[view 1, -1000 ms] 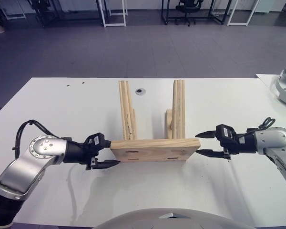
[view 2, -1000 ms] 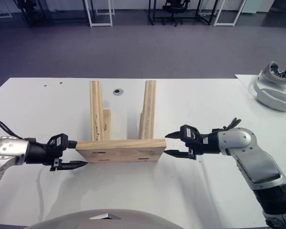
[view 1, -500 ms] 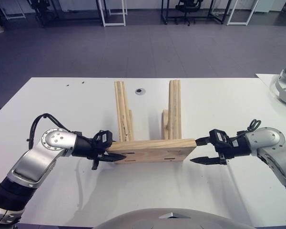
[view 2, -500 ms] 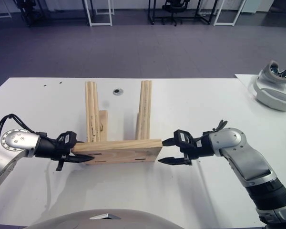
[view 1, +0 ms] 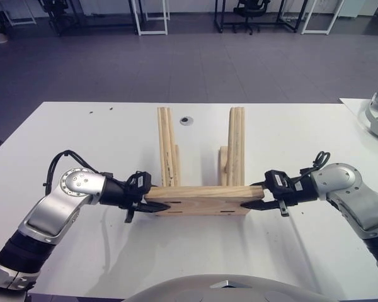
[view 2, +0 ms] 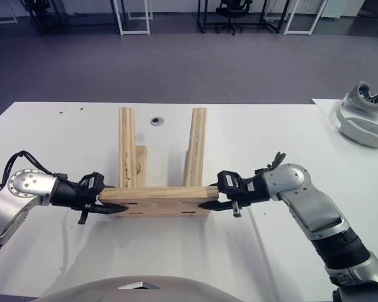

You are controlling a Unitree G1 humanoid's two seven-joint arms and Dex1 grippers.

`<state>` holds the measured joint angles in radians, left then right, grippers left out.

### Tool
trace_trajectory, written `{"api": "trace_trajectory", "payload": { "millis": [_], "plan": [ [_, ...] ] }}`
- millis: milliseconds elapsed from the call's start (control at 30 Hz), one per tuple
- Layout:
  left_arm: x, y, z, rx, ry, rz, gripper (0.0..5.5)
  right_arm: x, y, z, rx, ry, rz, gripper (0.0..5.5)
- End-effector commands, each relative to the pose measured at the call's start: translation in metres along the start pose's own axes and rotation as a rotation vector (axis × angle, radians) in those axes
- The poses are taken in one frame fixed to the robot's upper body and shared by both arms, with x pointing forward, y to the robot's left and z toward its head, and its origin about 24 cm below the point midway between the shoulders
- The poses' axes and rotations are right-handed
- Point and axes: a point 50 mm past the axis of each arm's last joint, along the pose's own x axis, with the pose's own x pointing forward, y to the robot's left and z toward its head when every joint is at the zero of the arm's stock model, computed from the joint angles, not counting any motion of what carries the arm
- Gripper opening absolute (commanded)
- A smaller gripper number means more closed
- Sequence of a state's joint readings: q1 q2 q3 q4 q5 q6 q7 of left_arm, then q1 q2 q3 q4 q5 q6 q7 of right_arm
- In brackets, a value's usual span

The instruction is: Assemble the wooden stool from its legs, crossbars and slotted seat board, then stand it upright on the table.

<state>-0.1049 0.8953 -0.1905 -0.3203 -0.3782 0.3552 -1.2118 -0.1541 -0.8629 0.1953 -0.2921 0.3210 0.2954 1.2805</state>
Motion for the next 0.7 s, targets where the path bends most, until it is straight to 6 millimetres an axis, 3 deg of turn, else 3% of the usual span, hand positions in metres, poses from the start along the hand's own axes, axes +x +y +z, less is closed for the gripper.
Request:
{"api": "trace_trajectory", "payload": {
  "millis": [33, 100, 167, 267, 367, 467, 600, 700],
  "plan": [
    [-0.024, 0.006, 0.041, 0.0, -0.116, -0.061, 1.45, -0.023, -0.027, 0.043, -0.107, -0.088, -0.062, 1.34],
    [-0.062, 0.007, 0.097, -0.024, -0.234, -0.193, 1.45, -0.065, -0.034, 0.094, -0.083, -0.156, 0.058, 1.34],
    [-0.094, -0.005, 0.137, -0.138, -0.275, -0.354, 1.4, -0.102, -0.017, 0.13, 0.087, -0.161, 0.255, 1.34],
    [-0.132, -0.026, 0.176, -0.41, -0.309, -0.609, 1.34, -0.136, 0.008, 0.177, 0.399, -0.251, 0.479, 1.34],
    [-0.145, -0.009, 0.194, -0.618, -0.41, -0.769, 1.34, -0.143, 0.006, 0.202, 0.548, -0.316, 0.675, 1.34],
    [-0.136, -0.001, 0.181, -0.815, -0.451, -0.957, 1.34, -0.13, -0.001, 0.181, 0.753, -0.359, 0.829, 1.34],
    [-0.115, -0.006, 0.116, -1.156, -0.472, -0.966, 1.34, -0.102, 0.014, 0.111, 1.126, -0.395, 0.951, 1.38],
    [-0.081, 0.009, 0.059, -1.245, -0.579, -0.725, 1.35, -0.078, 0.004, 0.05, 1.349, -0.496, 0.763, 1.45]
  ]
}}
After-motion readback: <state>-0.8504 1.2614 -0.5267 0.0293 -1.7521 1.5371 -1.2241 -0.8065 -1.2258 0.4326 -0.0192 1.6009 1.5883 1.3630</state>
